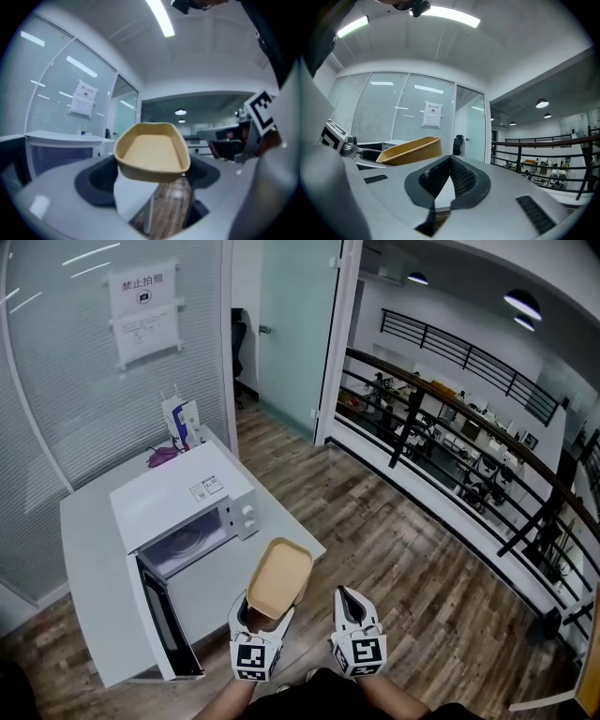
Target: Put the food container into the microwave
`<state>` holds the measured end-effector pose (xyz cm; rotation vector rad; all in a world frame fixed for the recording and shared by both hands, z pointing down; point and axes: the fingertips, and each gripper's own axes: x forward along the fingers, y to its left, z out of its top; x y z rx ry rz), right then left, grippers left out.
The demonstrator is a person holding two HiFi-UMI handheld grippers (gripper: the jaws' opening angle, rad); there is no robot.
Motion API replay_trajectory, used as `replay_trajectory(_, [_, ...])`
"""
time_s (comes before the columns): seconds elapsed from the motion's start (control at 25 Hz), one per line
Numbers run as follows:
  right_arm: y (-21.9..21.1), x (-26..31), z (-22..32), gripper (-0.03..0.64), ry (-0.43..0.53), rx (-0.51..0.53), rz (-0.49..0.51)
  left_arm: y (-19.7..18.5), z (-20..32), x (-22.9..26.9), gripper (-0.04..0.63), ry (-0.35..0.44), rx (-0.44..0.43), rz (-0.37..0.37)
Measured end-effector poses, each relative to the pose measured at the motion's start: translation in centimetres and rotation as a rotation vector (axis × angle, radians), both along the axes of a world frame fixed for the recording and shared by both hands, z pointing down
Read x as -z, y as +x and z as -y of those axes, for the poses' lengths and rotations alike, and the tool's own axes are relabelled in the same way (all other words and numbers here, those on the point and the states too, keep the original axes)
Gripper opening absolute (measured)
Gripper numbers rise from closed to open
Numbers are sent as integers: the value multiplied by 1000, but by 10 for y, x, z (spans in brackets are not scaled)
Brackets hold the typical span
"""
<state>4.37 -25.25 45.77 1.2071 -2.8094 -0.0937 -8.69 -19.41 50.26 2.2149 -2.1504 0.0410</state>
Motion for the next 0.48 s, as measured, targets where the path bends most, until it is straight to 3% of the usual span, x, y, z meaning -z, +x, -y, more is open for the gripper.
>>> replay_trajectory(0.48, [-49, -18, 76, 6, -28, 116, 22, -33, 56, -11, 443, -33, 101, 15])
